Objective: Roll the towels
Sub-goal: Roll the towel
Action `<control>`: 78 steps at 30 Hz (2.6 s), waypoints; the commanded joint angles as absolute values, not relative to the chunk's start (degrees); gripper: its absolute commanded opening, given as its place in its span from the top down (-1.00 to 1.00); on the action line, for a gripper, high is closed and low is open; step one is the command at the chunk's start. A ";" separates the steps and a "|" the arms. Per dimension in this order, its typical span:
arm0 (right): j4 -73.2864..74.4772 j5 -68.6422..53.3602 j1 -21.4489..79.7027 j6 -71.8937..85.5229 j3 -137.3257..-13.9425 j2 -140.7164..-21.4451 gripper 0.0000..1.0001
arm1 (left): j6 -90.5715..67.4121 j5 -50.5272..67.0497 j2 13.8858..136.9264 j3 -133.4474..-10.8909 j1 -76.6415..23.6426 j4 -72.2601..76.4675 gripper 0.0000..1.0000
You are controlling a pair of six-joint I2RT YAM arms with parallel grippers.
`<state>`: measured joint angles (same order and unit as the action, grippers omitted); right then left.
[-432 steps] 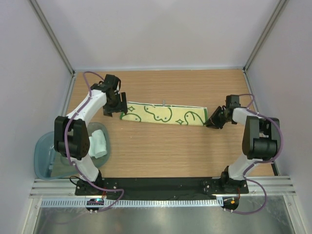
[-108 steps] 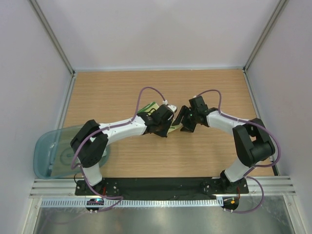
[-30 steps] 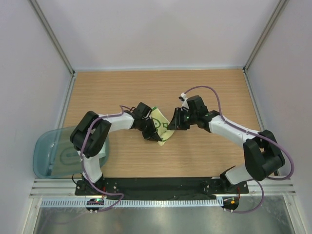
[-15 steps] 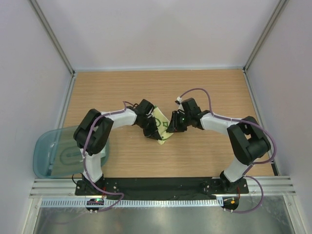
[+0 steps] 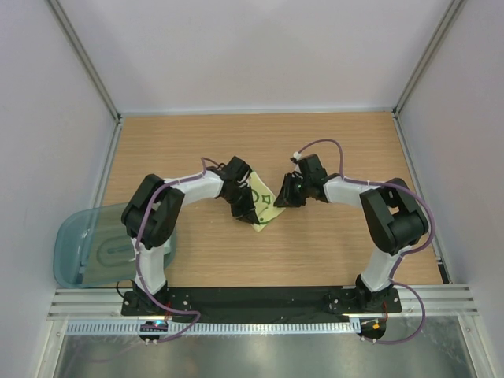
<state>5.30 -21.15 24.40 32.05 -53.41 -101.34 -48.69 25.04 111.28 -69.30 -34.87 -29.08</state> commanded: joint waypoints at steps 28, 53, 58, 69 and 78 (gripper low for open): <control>11.86 -11.87 25.66 30.67 -56.77 -103.09 0.55 | -20.49 -21.62 98.52 -81.47 -54.48 -46.76 0.49; 13.53 -11.87 25.66 29.27 -58.45 -105.20 0.57 | -17.23 -20.04 111.45 -82.53 -57.13 -38.76 0.45; 13.45 -11.95 25.75 29.27 -58.80 -105.82 0.58 | -16.35 -17.16 108.91 -83.50 -57.13 -39.90 0.46; 13.45 -12.48 25.75 29.71 -59.15 -106.44 0.62 | -16.87 -15.82 109.07 -82.97 -57.13 -38.94 0.46; 13.97 -12.39 25.75 29.27 -59.06 -106.43 0.63 | -17.84 -16.00 110.04 -82.27 -54.41 -36.74 0.46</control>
